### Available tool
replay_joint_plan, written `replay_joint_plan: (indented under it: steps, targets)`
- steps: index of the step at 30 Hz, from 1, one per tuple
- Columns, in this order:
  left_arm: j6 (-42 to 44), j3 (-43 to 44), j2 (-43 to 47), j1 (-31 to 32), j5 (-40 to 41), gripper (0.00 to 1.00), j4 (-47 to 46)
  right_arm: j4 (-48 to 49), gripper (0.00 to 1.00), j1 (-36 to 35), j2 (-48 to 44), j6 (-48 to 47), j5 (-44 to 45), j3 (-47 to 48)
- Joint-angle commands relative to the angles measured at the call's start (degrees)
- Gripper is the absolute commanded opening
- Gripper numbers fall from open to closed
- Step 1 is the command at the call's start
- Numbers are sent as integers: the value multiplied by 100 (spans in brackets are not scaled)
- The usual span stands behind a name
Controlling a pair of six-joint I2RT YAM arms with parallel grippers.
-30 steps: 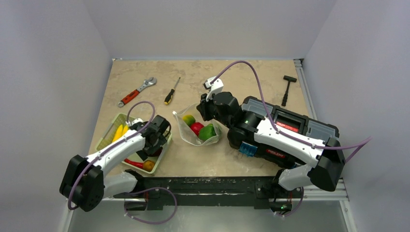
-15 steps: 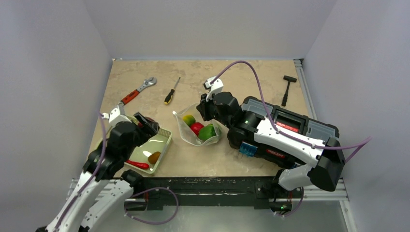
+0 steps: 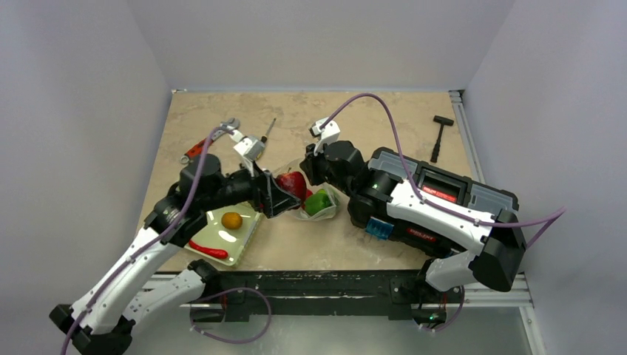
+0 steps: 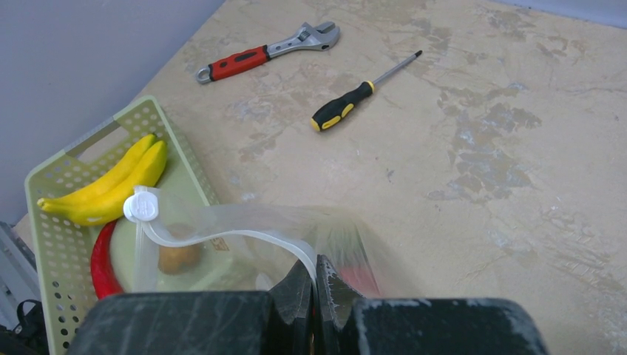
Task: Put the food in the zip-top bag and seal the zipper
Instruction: Place the fake fruit in the zipper food storage bag.
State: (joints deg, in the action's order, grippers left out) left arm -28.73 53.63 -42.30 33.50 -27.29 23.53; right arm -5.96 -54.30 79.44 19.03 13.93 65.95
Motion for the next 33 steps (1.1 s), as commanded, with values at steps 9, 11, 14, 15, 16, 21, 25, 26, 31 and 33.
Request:
replay_joint_plan:
  steps: [9, 11, 14, 15, 16, 21, 25, 26, 31, 33]
  targets:
    - [745, 939, -1486, 619, 1388, 54, 1171, 123, 0, 3, -116, -22, 34, 231]
    - [710, 936, -1605, 617, 1552, 56, 1133, 127, 0, 7, -137, -22, 39, 247]
    - [604, 909, -1676, 621, 1944, 60, 1074, 136, 0, 5, -136, -17, 5, 259]
    - [571, 912, -1687, 619, 2046, 62, 1060, 138, 0, 7, -132, -13, -9, 264]
    - [552, 931, -1712, 618, 2156, 64, 1058, 131, 0, 7, -131, -5, -25, 268]
    - [312, 1366, -2082, 624, 3045, 74, 1641, 136, 0, 7, -130, 39, -90, 268]
    - [57, 1606, -2265, 625, 3316, 84, 2056, 152, 0, 8, -135, 57, -108, 252]
    - [0, 1600, -2246, 624, 3332, 90, 2059, 152, 0, 8, -139, 58, -110, 251]
    - [-146, 1563, -2020, 626, 3250, 100, 2051, 156, 0, 7, -139, 59, -112, 243]
    - [-182, 1563, -1880, 625, 3203, 100, 2086, 156, 0, 7, -139, 65, -100, 242]
